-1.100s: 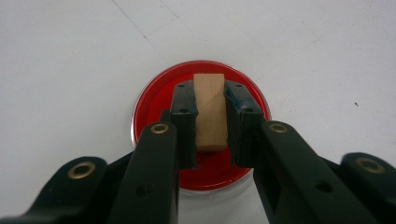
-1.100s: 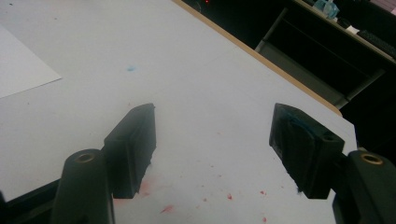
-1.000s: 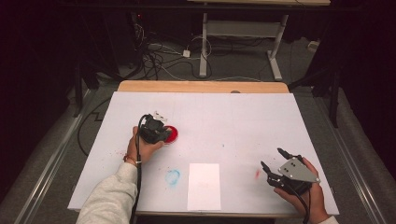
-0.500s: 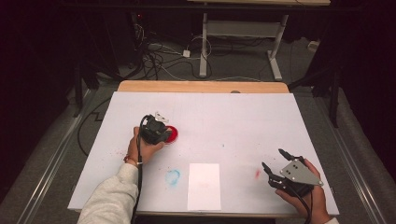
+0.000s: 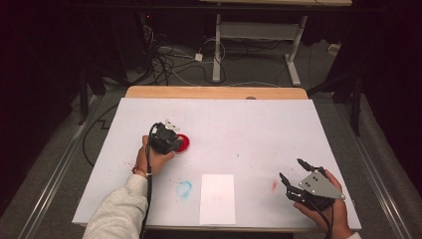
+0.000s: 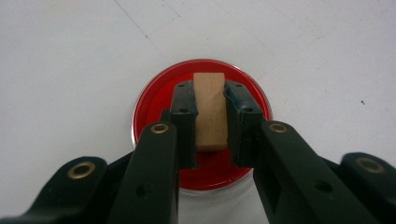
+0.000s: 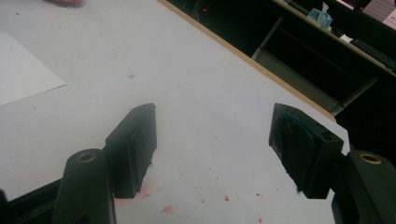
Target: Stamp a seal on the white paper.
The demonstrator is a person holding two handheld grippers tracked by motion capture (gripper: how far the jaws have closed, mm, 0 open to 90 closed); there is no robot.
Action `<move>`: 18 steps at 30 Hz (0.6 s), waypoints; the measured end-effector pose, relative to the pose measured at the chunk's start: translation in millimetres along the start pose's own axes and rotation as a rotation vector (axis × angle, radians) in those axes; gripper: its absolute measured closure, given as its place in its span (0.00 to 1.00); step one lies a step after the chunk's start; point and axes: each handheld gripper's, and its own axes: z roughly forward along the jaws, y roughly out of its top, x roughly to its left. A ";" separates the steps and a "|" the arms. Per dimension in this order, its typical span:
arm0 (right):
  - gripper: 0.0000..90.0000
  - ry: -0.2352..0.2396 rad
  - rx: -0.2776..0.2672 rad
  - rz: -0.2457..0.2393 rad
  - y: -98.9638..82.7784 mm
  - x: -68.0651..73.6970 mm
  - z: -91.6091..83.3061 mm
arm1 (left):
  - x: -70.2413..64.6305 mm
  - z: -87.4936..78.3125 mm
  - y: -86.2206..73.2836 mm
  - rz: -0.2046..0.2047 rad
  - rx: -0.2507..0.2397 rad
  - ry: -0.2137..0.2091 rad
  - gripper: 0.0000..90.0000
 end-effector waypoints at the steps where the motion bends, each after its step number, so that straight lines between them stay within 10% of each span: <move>1: 0.36 0.000 0.001 0.001 0.0 0.0 -0.1 | -0.6 0.1 0.0 0.001 -0.001 0.004 0.82; 18: 0.36 -0.003 0.005 -0.004 -1.0 -1.2 0.8 | 0.3 -18.0 3.7 -0.006 -0.084 -0.005 0.82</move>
